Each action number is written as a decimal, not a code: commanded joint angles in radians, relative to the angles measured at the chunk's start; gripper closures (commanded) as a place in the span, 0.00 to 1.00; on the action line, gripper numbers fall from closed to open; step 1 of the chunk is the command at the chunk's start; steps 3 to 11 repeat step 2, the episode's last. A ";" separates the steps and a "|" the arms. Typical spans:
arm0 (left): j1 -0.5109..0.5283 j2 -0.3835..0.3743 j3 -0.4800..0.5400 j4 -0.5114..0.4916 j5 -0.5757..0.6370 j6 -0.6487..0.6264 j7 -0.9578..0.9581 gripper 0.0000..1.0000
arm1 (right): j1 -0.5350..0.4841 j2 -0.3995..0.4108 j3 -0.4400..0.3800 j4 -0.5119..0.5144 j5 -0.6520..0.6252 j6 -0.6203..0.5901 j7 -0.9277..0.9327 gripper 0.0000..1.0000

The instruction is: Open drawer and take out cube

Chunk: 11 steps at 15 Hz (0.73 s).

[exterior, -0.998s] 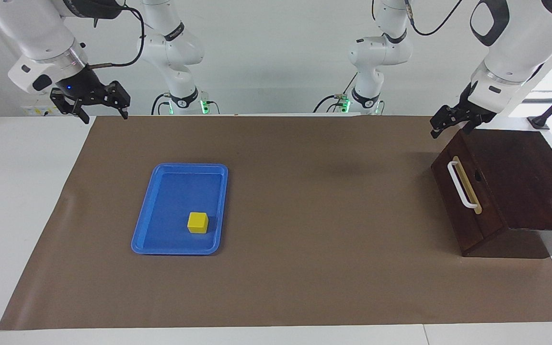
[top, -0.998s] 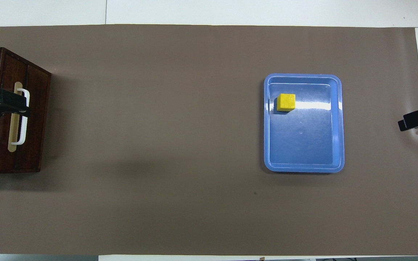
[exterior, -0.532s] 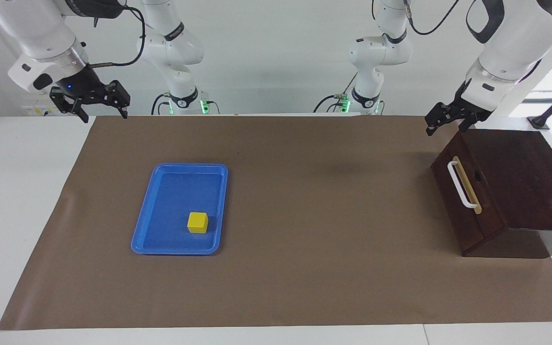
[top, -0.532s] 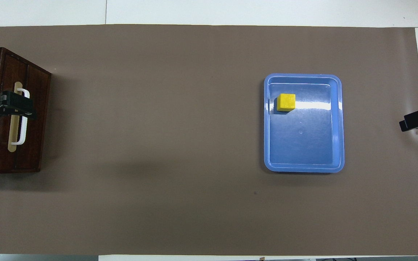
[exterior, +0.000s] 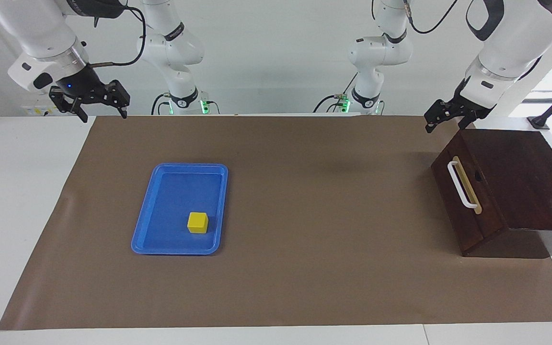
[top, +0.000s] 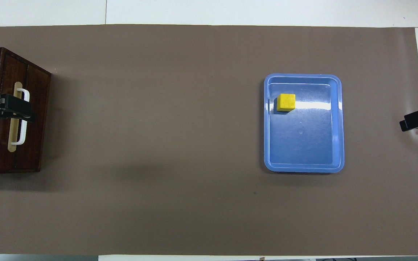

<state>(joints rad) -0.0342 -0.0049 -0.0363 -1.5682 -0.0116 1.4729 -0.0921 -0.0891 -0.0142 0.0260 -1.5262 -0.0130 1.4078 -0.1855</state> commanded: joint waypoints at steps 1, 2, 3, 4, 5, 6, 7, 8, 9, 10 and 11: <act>-0.009 -0.049 0.010 -0.047 -0.001 -0.002 0.020 0.00 | -0.006 -0.006 0.008 0.004 -0.021 -0.007 -0.012 0.00; -0.009 -0.050 0.010 -0.047 -0.001 0.001 0.017 0.00 | -0.006 -0.006 0.009 0.004 -0.021 -0.007 -0.014 0.00; -0.009 -0.050 0.010 -0.047 -0.001 0.001 0.017 0.00 | -0.006 -0.006 0.009 0.004 -0.021 -0.007 -0.014 0.00; -0.009 -0.050 0.010 -0.047 -0.001 0.001 0.017 0.00 | -0.006 -0.006 0.009 0.004 -0.021 -0.007 -0.014 0.00; -0.009 -0.050 0.010 -0.047 -0.001 0.001 0.017 0.00 | -0.006 -0.006 0.009 0.004 -0.021 -0.007 -0.014 0.00; -0.009 -0.050 0.010 -0.047 -0.001 0.001 0.017 0.00 | -0.006 -0.006 0.009 0.004 -0.021 -0.007 -0.014 0.00; -0.009 -0.050 0.010 -0.047 -0.001 0.001 0.017 0.00 | -0.006 -0.006 0.009 0.004 -0.021 -0.007 -0.014 0.00; -0.009 -0.050 0.010 -0.047 -0.001 0.001 0.017 0.00 | -0.006 -0.006 0.009 0.004 -0.021 -0.007 -0.014 0.00; -0.009 -0.050 0.010 -0.047 -0.001 0.001 0.017 0.00 | -0.006 -0.006 0.009 0.004 -0.021 -0.007 -0.014 0.00; -0.009 -0.050 0.010 -0.047 -0.001 0.001 0.017 0.00 | -0.006 -0.006 0.009 0.004 -0.021 -0.007 -0.014 0.00; -0.009 -0.050 0.010 -0.047 -0.001 0.001 0.017 0.00 | -0.006 -0.006 0.009 0.004 -0.021 -0.007 -0.014 0.00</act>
